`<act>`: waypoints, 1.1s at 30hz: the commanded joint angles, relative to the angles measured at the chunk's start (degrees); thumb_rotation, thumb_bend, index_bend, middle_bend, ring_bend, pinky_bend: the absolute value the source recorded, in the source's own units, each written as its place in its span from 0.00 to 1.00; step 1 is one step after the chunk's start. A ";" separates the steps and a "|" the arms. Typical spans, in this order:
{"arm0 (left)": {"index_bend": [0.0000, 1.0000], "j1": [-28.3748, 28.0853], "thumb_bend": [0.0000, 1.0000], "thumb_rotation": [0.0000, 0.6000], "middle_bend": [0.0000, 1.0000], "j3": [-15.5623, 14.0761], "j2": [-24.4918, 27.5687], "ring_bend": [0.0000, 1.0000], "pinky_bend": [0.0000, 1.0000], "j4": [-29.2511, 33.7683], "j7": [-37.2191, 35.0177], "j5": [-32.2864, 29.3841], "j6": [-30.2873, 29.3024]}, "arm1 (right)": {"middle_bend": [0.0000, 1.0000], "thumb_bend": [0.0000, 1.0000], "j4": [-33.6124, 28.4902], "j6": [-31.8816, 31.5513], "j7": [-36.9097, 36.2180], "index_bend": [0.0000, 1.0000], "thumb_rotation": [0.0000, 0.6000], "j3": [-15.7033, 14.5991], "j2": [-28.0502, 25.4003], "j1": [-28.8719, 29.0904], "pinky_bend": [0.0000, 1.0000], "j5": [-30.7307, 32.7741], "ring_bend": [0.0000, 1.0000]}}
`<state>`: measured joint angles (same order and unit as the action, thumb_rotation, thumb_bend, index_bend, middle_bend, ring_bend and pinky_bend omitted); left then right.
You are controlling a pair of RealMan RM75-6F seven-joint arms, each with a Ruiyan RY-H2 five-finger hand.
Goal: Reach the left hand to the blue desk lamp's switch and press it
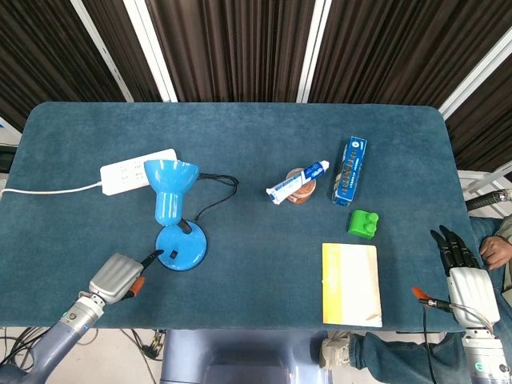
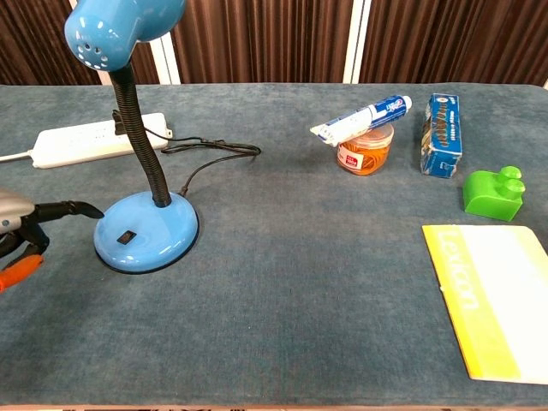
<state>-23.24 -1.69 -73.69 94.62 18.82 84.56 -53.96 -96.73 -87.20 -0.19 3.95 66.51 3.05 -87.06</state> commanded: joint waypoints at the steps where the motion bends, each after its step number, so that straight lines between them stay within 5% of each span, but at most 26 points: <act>1: 0.08 -0.56 0.60 1.00 0.68 0.12 -1.09 0.73 0.77 -0.23 1.61 -1.18 0.61 | 0.02 0.10 -0.04 0.00 0.14 0.00 1.00 0.00 0.03 0.02 0.08 -0.03 0.04; 4: 0.08 -0.98 0.59 1.00 0.68 0.25 -1.75 0.73 0.77 -0.19 2.85 -1.85 0.87 | 0.02 0.10 -0.05 0.02 0.08 0.00 1.00 -0.01 -0.04 0.02 0.00 -0.06 0.04; 33: 0.08 -3.06 0.59 1.00 0.67 -0.07 -4.35 0.73 0.77 0.08 8.43 -7.60 1.79 | 0.02 0.10 -0.27 0.08 0.53 0.00 1.00 0.36 0.22 0.00 0.00 0.78 0.04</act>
<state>-26.28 -1.73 -78.01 94.72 27.22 77.00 -52.18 -97.00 -87.13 0.32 4.29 66.70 3.05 -86.31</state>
